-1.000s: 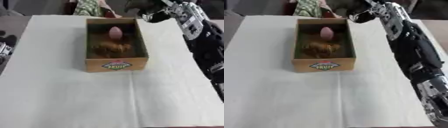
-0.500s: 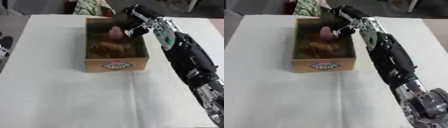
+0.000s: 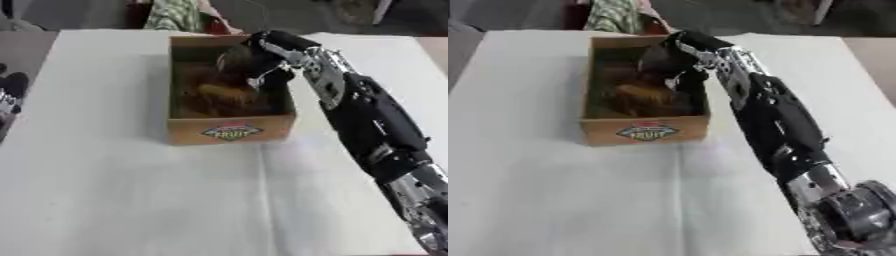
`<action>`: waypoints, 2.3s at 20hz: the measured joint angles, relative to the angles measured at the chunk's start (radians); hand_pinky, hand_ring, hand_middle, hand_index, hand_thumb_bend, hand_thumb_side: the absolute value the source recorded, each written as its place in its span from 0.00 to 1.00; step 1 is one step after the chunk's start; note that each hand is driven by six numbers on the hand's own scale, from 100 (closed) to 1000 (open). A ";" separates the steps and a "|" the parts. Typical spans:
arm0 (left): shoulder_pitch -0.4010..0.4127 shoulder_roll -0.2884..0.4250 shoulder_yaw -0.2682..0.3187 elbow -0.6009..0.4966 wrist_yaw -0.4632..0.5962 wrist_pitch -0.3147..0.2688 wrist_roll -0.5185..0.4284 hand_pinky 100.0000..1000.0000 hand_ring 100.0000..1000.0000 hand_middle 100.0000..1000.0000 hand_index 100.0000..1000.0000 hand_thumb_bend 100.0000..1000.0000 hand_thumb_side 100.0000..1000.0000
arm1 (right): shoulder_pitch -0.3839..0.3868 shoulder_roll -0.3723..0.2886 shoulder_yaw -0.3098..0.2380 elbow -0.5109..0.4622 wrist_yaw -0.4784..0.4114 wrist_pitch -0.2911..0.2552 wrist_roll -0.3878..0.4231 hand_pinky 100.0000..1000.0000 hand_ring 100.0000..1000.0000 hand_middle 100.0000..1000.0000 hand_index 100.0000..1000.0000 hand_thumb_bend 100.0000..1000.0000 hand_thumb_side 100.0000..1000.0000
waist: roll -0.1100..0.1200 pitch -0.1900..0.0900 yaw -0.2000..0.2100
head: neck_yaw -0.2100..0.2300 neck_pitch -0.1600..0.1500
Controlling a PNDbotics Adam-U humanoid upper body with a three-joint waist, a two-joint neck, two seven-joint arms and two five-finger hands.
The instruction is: Pick up objects on the table and place them in the box.
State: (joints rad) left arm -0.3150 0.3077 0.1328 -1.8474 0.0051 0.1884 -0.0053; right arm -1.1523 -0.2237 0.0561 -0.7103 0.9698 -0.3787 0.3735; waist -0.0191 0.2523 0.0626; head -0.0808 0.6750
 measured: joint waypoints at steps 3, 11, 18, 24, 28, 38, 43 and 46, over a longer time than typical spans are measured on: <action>0.002 0.000 0.000 0.000 0.000 0.000 -0.003 0.73 0.35 0.49 0.70 0.55 0.38 | 0.001 -0.004 -0.001 -0.004 -0.033 -0.005 0.051 0.93 1.00 0.90 0.92 0.00 0.48 | 0.001 0.000 -0.004 | 0.004 0.000; 0.007 0.000 0.000 0.000 0.000 -0.001 -0.006 0.73 0.35 0.49 0.70 0.55 0.39 | 0.002 -0.038 0.002 -0.071 -0.129 -0.017 0.146 0.95 1.00 0.92 0.93 0.00 0.51 | 0.001 -0.001 -0.014 | 0.013 0.000; 0.009 0.001 0.000 0.000 0.000 -0.001 -0.006 0.73 0.35 0.49 0.70 0.54 0.39 | 0.013 -0.071 0.009 -0.146 -0.210 -0.010 0.146 0.94 1.00 0.91 0.93 0.00 0.41 | 0.002 -0.004 -0.021 | 0.019 0.000; 0.019 0.001 0.006 0.000 -0.002 -0.001 -0.005 0.73 0.35 0.49 0.70 0.54 0.38 | 0.037 -0.109 0.010 -0.224 -0.288 -0.008 0.107 0.94 1.00 0.90 0.92 0.00 0.38 | 0.002 -0.006 -0.032 | 0.028 0.000; 0.026 0.001 0.007 0.000 -0.002 -0.001 -0.004 0.73 0.35 0.49 0.70 0.54 0.38 | 0.053 -0.127 0.017 -0.263 -0.345 -0.001 0.098 0.92 1.00 0.87 0.91 0.00 0.31 | 0.005 -0.006 -0.036 | 0.032 0.000; 0.050 0.001 0.024 0.001 -0.009 0.000 0.010 0.73 0.34 0.48 0.69 0.55 0.38 | 0.206 -0.237 -0.012 -0.468 -0.501 0.003 -0.033 0.89 0.97 0.81 0.88 0.00 0.00 | 0.004 -0.006 -0.064 | 0.058 0.000; 0.047 0.001 0.022 0.001 -0.016 -0.001 0.001 0.72 0.32 0.44 0.62 0.54 0.36 | 0.309 -0.285 -0.012 -0.602 -0.585 0.034 -0.117 0.88 0.97 0.80 0.87 0.00 0.00 | 0.004 -0.006 -0.077 | 0.069 0.000; 0.030 0.006 0.003 0.001 -0.037 -0.001 -0.017 0.71 0.30 0.40 0.51 0.57 0.30 | 0.360 -0.300 -0.004 -0.681 -0.634 0.067 -0.159 0.88 0.96 0.79 0.86 0.00 0.00 | 0.004 -0.006 -0.084 | 0.075 0.000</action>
State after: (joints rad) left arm -0.2850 0.3136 0.1357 -1.8468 -0.0316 0.1871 -0.0224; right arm -0.7922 -0.5236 0.0523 -1.3913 0.3359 -0.3119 0.2145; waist -0.0148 0.2464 -0.0212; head -0.0058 0.6753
